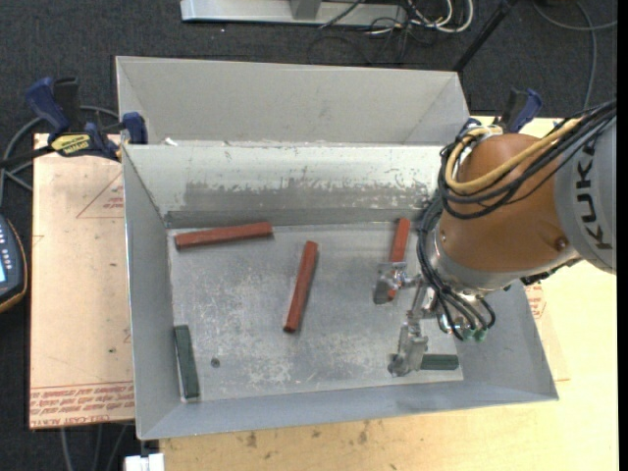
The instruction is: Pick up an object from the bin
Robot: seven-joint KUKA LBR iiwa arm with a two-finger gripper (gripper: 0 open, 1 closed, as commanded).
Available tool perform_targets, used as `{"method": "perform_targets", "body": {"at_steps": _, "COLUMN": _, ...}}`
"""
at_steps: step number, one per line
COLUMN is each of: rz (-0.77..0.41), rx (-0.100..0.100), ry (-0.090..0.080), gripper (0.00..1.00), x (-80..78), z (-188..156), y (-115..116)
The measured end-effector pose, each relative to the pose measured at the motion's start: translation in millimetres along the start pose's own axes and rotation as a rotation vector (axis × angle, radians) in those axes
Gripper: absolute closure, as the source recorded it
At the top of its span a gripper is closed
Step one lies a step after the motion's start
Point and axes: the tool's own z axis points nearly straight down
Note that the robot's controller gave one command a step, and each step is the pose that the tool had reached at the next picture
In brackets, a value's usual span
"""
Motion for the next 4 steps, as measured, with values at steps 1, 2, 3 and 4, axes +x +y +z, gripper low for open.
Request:
{"method": "perform_targets", "body": {"at_steps": 1, "rz": -0.209, "rx": 0.003, "ry": -0.008, "gripper": 0.0, "x": -67.5, "z": 80.4, "y": -98.1}}
{"method": "perform_targets", "body": {"at_steps": 2, "rz": -0.212, "rx": 0.001, "ry": -0.01, "gripper": 1.0, "x": -68.0, "z": 78.3, "y": -94.9}}
{"method": "perform_targets", "body": {"at_steps": 3, "rz": -0.212, "rx": 0.0, "ry": -0.01, "gripper": 0.0, "x": -68.0, "z": 78.3, "y": -94.9}}
{"method": "perform_targets", "body": {"at_steps": 4, "rz": -0.452, "rx": 0.004, "ry": -0.015, "gripper": 0.0, "x": -122.1, "z": 58.0, "y": -107.6}}
